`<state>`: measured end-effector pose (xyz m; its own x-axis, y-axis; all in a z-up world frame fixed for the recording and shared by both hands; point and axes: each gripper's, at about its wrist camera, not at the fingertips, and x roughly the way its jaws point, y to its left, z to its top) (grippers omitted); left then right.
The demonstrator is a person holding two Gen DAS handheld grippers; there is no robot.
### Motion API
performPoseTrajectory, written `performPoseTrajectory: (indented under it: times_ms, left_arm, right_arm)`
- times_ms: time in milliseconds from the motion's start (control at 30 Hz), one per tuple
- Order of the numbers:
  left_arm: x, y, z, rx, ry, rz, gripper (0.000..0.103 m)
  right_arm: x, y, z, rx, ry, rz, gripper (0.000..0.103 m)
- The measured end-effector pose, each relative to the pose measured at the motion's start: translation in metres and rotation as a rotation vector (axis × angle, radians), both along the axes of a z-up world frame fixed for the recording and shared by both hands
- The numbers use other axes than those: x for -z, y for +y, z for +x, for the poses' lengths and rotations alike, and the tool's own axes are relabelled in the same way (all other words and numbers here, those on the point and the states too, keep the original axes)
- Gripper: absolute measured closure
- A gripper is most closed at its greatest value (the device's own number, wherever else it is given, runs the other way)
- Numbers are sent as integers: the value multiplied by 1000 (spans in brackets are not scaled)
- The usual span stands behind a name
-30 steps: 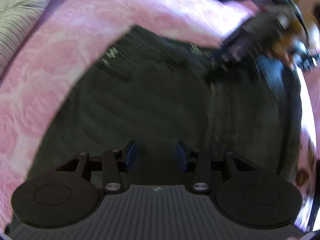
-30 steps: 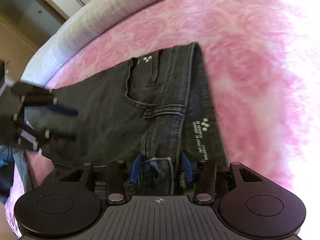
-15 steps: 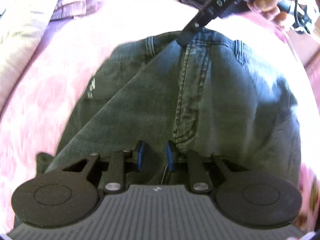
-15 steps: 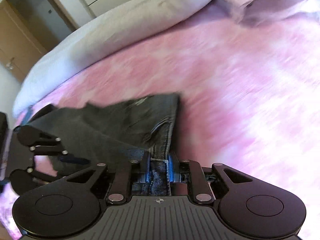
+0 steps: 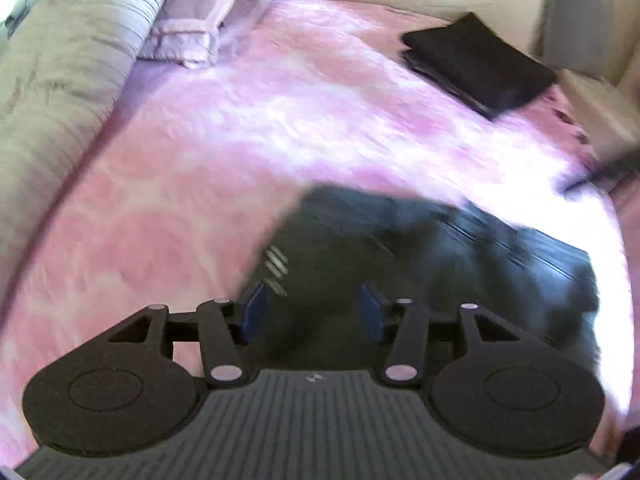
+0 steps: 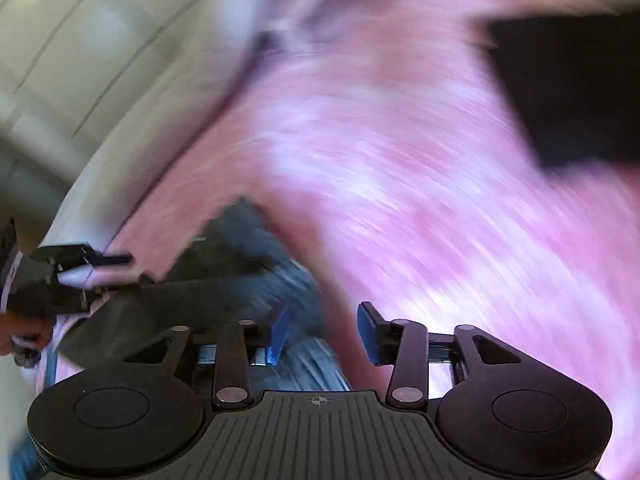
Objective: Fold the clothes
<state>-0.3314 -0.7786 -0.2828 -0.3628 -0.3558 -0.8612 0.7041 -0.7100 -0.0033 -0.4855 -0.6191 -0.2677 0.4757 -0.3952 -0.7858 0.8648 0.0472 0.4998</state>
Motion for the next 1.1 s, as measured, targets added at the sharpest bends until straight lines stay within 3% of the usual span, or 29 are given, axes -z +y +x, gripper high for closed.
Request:
performPoseTrajectory:
  times_ms: [100,267,367,400,433,467,500,600,733,800,967,1067,1100]
  left_arm:
    - [26,-49,-19,3,-7,74,50]
    - [79,-90,-41,7,-75,264,51]
    - [88,-88,-48,30,-91,286,55]
    - [88,-86,-49,39,-96,283,62]
    - [84,-82,-48,53,-98,280,78]
    - [81,-79,-48,68,-99,276,85]
    - [76,-78,-48,77,-104,269,89]
    - [40,-81,-46,94,-61,208,94]
    - [-11,-87,-44,116,3,122,96]
    - [-22,-104,-50,80,52,81,96]
    - [-8,-139,-76,-67,78,58,87]
    - [-6,-129,-72,-104,70,33,79]
    - [-9,-120,-66,-98,72,28,72]
  right_arm:
    - [15,43,-7,33,26,80,51]
    - [53,81,-13,195,-187,223,50]
    - [71,84,-15,346,-285,247,49]
    - [76,85,-16,400,-315,256,51]
    - [79,84,-18,445,-329,265,65]
    - [77,81,-18,454,-319,269,80]
    - [73,77,-18,447,-300,272,87]
    - [55,65,-18,405,-243,255,90]
    - [-7,31,-34,277,-163,77,90]
    - [-28,11,-44,251,-97,-11,90]
    - [-27,-40,-61,287,46,-130,88]
    - [-14,-53,-50,266,165,-100,80]
    - [-15,-51,-47,273,181,-102,74]
